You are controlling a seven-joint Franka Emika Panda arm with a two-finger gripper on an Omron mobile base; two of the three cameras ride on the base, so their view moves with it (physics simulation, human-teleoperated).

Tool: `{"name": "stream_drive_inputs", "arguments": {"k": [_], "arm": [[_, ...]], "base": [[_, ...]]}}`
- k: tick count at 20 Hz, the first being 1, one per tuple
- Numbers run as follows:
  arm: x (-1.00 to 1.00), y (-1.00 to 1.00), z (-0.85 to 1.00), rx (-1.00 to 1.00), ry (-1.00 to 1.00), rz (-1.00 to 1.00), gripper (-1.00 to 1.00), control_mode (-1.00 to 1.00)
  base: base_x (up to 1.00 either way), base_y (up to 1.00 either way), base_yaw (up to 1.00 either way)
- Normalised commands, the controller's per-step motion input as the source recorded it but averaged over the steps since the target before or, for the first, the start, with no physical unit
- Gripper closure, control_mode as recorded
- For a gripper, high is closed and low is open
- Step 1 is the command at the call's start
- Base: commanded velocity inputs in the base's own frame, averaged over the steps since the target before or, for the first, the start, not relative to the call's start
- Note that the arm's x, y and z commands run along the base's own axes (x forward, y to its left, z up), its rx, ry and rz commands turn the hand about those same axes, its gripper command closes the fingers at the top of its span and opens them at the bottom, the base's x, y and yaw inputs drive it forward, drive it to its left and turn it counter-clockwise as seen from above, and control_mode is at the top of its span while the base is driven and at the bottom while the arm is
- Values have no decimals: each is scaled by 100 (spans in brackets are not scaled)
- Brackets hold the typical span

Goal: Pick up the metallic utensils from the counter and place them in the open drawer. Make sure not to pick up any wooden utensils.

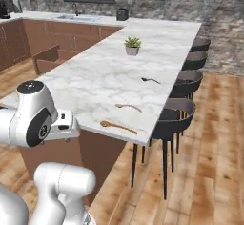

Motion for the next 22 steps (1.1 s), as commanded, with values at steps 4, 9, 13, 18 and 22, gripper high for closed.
{"name": "stream_drive_inputs", "arguments": {"k": [4, 9, 13, 18, 22], "arm": [[0, 0, 0, 0, 0, 0, -100, 100], [0, 0, 0, 0, 0, 0, -100, 100], [0, 0, 0, 0, 0, 0, -100, 100], [0, 0, 0, 0, 0, 0, -100, 100], [0, 0, 0, 0, 0, 0, -100, 100]], "base": [[-29, -98, 59], [-2, -91, 64], [0, -100, 55], [15, -100, 47], [6, -100, 25]]}}
